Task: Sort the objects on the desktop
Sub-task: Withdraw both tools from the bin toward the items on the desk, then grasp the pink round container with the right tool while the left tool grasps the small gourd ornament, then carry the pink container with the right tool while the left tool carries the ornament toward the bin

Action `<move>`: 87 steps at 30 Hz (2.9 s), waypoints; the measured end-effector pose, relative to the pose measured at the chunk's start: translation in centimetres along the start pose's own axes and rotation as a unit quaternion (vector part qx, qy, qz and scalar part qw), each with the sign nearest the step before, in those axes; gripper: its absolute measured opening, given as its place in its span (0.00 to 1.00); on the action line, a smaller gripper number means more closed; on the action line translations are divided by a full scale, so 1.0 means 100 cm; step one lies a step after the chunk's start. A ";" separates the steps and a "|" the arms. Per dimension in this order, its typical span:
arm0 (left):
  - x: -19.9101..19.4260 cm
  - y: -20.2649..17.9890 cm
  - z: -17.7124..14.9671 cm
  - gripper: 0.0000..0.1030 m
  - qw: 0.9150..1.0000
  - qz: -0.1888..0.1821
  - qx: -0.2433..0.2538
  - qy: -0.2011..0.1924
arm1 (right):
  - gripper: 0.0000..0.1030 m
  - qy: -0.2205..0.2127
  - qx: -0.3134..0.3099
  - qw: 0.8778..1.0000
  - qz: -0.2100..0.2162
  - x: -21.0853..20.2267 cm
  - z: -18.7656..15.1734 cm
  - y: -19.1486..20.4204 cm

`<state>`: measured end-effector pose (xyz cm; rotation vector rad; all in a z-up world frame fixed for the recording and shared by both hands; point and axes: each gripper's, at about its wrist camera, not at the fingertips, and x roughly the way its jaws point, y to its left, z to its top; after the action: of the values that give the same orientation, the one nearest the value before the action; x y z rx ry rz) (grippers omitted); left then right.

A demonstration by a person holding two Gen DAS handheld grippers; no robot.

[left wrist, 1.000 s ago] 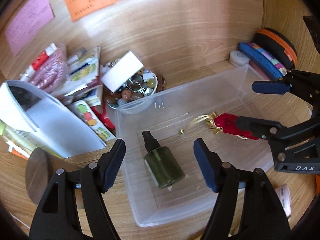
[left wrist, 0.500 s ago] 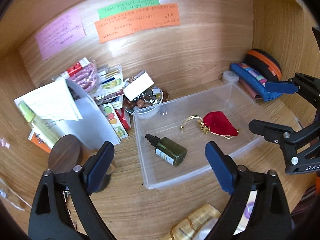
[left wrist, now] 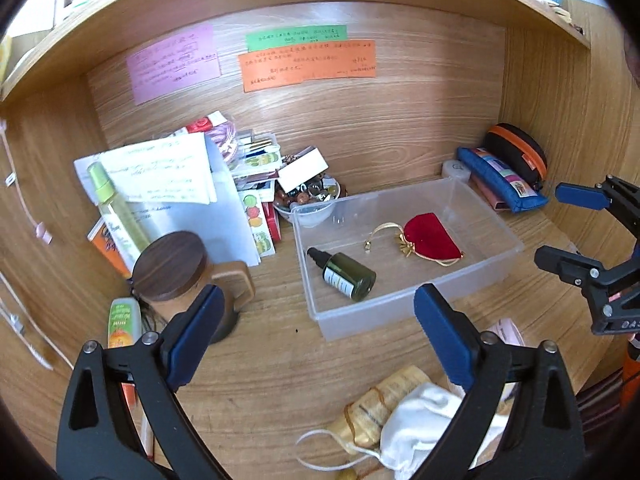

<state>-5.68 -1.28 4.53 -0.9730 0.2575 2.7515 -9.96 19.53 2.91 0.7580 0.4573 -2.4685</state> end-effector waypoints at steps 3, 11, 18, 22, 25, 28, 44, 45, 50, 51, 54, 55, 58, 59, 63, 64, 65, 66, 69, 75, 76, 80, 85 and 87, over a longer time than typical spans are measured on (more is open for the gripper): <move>-0.005 0.001 -0.011 0.94 1.000 -0.001 -0.005 0.001 | 0.78 0.003 0.004 1.000 -0.008 -0.004 -0.009 0.000; -0.015 0.000 -0.044 0.94 1.000 -0.002 -0.005 0.010 | 0.78 0.011 0.036 0.999 0.000 -0.011 -0.036 -0.005; -0.011 0.005 -0.082 0.95 0.999 -0.001 -0.019 0.034 | 0.78 0.022 0.066 0.998 0.011 -0.014 -0.061 -0.009; -0.007 0.011 -0.104 0.95 0.998 -0.010 -0.042 0.052 | 0.78 0.030 0.086 0.996 0.024 -0.012 -0.077 -0.010; -0.005 0.015 -0.118 0.95 0.997 -0.011 -0.054 0.060 | 0.78 0.037 0.097 0.994 0.035 -0.009 -0.086 -0.008; -0.007 0.018 -0.132 0.95 0.996 -0.007 -0.063 0.066 | 0.78 0.050 0.111 0.991 0.053 -0.002 -0.095 -0.005; 0.001 0.019 -0.173 0.76 0.992 -0.012 -0.064 0.107 | 0.78 0.104 0.133 0.982 0.086 0.053 -0.111 0.002; 0.003 0.018 -0.173 0.75 0.992 -0.013 -0.061 0.109 | 0.78 0.103 0.131 0.982 0.084 0.055 -0.111 0.003; 0.011 0.009 -0.173 0.63 0.992 -0.018 -0.047 0.113 | 0.78 0.104 0.133 0.982 0.080 0.061 -0.109 0.002; 0.011 0.009 -0.172 0.60 0.993 -0.020 -0.045 0.112 | 0.78 0.104 0.134 0.982 0.080 0.063 -0.109 0.002; 0.013 0.008 -0.171 0.57 0.993 -0.022 -0.042 0.108 | 0.72 0.108 0.135 0.982 0.082 0.069 -0.110 0.002; 0.014 0.007 -0.170 0.56 0.993 -0.023 -0.042 0.107 | 0.66 0.109 0.135 0.981 0.084 0.071 -0.110 0.003; 0.016 0.005 -0.167 0.54 0.993 -0.027 -0.037 0.106 | 0.60 0.111 0.134 0.981 0.091 0.075 -0.111 0.006; 0.017 0.004 -0.167 0.53 0.993 -0.028 -0.036 0.106 | 0.60 0.109 0.131 0.982 0.087 0.075 -0.110 0.007; 0.022 -0.001 -0.162 0.50 0.993 -0.036 -0.030 0.105 | 0.60 0.106 0.128 0.983 0.078 0.073 -0.112 0.008; 0.022 -0.004 -0.161 0.46 0.994 -0.038 -0.024 0.102 | 0.60 0.105 0.130 0.983 0.078 0.072 -0.113 0.007; 0.023 -0.005 -0.160 0.38 0.994 -0.042 -0.023 0.102 | 0.60 0.105 0.133 0.982 0.078 0.071 -0.114 0.005; 0.023 -0.006 -0.159 0.33 0.994 -0.041 -0.021 0.102 | 0.60 0.105 0.137 0.982 0.077 0.070 -0.114 0.003; 0.024 -0.008 -0.158 0.28 0.994 -0.040 -0.022 0.102 | 0.60 0.101 0.148 0.981 0.074 0.066 -0.115 -0.004; 0.023 -0.008 -0.158 0.27 0.994 -0.027 -0.035 0.103 | 0.60 0.088 0.159 0.981 0.067 0.056 -0.112 -0.017; 0.022 -0.008 -0.159 0.26 0.994 -0.026 -0.036 0.102 | 0.60 0.086 0.160 0.981 0.066 0.055 -0.111 -0.018; 0.011 -0.003 -0.155 0.20 0.995 -0.019 -0.043 0.090 | 0.60 0.076 0.166 0.981 0.066 0.047 -0.106 -0.024; 0.001 0.003 -0.148 0.20 0.996 -0.014 -0.046 0.078 | 0.60 0.064 0.164 0.982 0.064 0.040 -0.100 -0.027; -0.003 0.004 -0.146 0.20 0.996 -0.013 -0.047 0.074 | 0.60 0.060 0.165 0.982 0.064 0.037 -0.099 -0.028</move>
<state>3.18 -5.14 -6.47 -1.1984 0.1382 2.6925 -10.02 24.85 -6.65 1.0369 0.0350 -2.4130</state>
